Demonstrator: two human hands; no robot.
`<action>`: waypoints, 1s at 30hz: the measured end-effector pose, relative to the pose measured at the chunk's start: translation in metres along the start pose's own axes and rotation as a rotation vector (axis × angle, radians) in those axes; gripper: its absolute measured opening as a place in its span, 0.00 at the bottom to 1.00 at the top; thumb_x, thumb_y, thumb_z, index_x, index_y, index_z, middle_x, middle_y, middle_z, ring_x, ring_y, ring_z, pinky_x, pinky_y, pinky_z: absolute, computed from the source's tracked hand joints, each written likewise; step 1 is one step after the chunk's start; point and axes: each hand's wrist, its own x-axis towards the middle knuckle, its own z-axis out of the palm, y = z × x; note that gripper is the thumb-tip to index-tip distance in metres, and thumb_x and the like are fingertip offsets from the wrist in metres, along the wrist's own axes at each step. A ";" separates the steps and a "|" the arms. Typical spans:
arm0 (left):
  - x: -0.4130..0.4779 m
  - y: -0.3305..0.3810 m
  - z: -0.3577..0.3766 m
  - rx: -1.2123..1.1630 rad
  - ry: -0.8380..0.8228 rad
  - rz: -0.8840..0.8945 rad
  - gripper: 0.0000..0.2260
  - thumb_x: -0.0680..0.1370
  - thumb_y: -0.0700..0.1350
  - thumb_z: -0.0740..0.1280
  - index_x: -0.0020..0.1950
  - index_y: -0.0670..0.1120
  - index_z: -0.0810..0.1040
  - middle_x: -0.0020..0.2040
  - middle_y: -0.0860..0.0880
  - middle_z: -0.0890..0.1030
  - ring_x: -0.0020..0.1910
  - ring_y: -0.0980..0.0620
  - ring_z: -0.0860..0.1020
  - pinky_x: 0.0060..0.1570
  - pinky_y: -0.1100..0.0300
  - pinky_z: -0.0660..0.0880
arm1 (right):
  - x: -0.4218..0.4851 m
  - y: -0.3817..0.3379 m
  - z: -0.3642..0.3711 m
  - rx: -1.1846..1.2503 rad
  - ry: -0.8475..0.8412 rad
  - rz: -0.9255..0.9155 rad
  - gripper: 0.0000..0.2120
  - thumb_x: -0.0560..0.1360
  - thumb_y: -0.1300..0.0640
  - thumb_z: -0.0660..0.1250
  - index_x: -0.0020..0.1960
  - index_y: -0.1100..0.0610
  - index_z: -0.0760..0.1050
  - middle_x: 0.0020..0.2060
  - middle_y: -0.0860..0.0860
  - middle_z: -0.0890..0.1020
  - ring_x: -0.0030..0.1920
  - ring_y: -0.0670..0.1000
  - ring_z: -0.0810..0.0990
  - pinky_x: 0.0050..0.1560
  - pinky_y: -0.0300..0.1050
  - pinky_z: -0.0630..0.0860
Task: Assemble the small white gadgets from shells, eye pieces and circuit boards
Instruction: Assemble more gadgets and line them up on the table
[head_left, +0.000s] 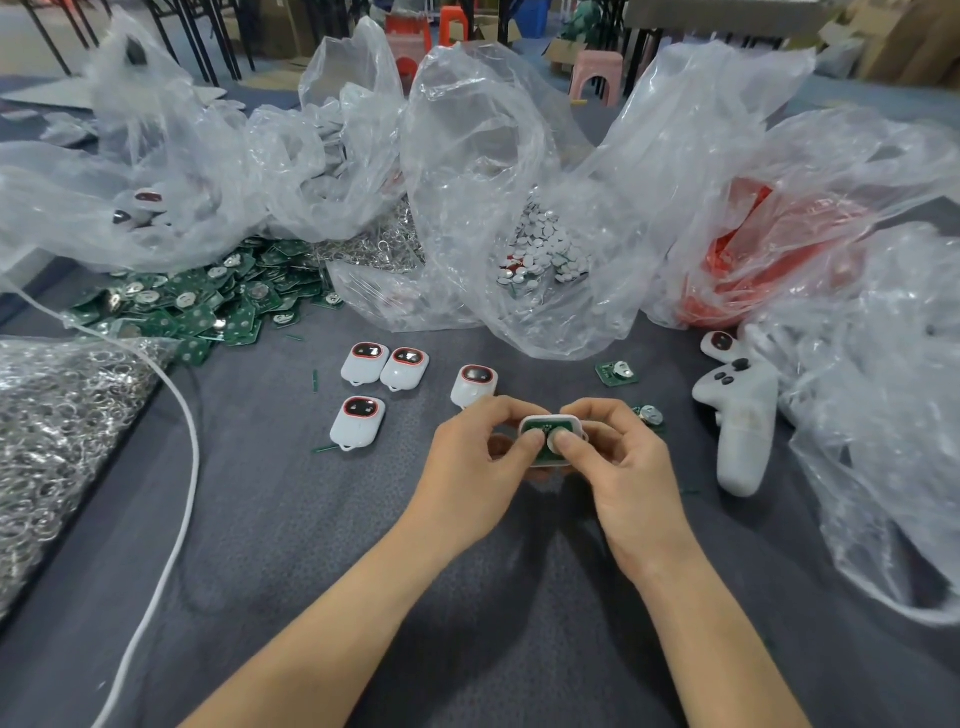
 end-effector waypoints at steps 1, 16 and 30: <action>0.000 0.000 0.001 0.014 -0.002 0.003 0.07 0.77 0.36 0.66 0.49 0.46 0.81 0.46 0.47 0.83 0.43 0.48 0.83 0.45 0.48 0.81 | 0.000 0.000 0.000 -0.002 0.001 0.001 0.10 0.74 0.72 0.66 0.47 0.58 0.76 0.37 0.52 0.83 0.40 0.47 0.82 0.42 0.37 0.78; -0.003 0.009 -0.003 -0.034 -0.057 -0.032 0.15 0.77 0.32 0.64 0.61 0.45 0.78 0.53 0.48 0.82 0.49 0.43 0.81 0.52 0.46 0.79 | -0.001 -0.002 0.001 -0.008 0.017 -0.054 0.08 0.73 0.68 0.68 0.47 0.57 0.76 0.39 0.51 0.84 0.42 0.47 0.83 0.43 0.36 0.78; -0.004 0.007 0.003 -0.066 0.060 -0.005 0.11 0.76 0.32 0.65 0.56 0.44 0.79 0.48 0.48 0.84 0.44 0.54 0.81 0.45 0.63 0.77 | 0.000 -0.001 0.001 0.044 -0.006 -0.078 0.08 0.73 0.69 0.68 0.46 0.58 0.74 0.37 0.49 0.83 0.41 0.46 0.82 0.42 0.36 0.78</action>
